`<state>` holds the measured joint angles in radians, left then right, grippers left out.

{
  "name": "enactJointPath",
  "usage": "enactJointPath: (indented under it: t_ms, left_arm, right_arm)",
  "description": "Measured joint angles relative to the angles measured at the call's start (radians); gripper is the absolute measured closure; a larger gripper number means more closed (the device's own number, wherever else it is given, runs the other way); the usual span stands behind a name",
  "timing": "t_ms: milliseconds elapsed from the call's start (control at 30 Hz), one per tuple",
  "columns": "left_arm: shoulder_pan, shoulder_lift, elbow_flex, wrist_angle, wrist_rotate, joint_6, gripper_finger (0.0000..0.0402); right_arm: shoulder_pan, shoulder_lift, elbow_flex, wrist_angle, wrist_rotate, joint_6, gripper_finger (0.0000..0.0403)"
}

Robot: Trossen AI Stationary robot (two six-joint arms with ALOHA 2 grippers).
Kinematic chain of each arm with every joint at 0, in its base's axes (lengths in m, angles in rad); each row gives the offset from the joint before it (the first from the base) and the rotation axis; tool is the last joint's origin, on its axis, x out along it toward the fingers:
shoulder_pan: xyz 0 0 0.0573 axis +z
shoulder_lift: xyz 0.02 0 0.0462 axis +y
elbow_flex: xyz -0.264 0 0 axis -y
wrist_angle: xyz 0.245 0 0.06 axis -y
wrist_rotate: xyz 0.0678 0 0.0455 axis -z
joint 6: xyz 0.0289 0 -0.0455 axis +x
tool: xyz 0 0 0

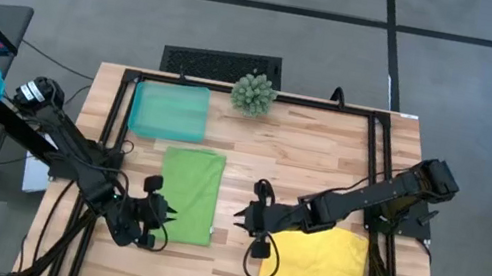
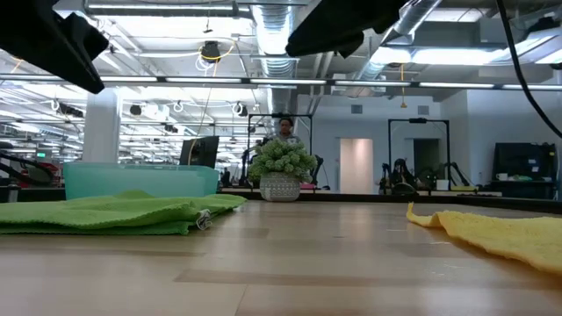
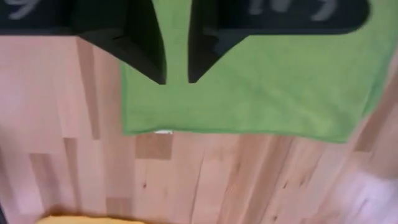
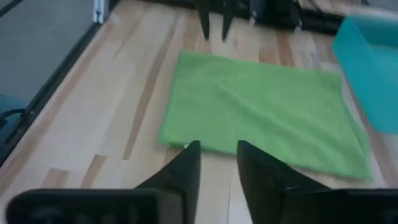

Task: Roll microfiber towels into tight, uniform cylinder then place into a basket
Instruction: Fold the green towel

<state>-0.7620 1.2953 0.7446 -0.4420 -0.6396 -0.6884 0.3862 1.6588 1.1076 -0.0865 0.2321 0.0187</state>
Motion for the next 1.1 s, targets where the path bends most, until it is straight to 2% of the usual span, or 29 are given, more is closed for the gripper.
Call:
enactJointPath:
  t_ms: [200, 367, 433, 500, 667, 967, 1100]
  left_arm:
    - [0.000, 0.000, -0.017, 0.024, 0.016, -0.028, 0.0257]
    - [-0.008, 0.000, -0.017, 0.042, 0.075, -0.008, 0.0229]
    - [-0.016, 0.000, -0.017, 0.056, 0.089, 0.016, 0.0227]
    - [-0.026, 0.000, -0.017, 0.072, 0.091, 0.043, 0.0228]
    - [-0.062, 0.001, 0.006, 0.083, 0.089, 0.057, 0.0236]
    - [-0.130, 0.001, 0.180, -0.063, 0.080, 0.140, 0.0261]
    - [-0.160, 0.001, 0.193, -0.090, 0.076, 0.136, 0.0276]
  right_arm:
    - [0.000, 0.000, 0.000, 0.074, -0.046, -0.109, 0.0210]
    - [0.000, 0.038, -0.003, 0.144, -0.052, -0.154, 0.0167]
    - [0.000, 0.079, 0.008, 0.218, -0.051, -0.160, 0.0159]
    - [0.000, 0.103, -0.004, 0.183, -0.048, -0.173, 0.0154]
    - [0.000, 0.186, 0.012, 0.261, -0.049, -0.245, 0.0154]
    - [-0.002, 0.348, 0.140, 0.308, -0.048, -0.296, 0.0154]
    - [-0.002, 0.407, 0.184, 0.307, -0.049, -0.333, 0.0154]
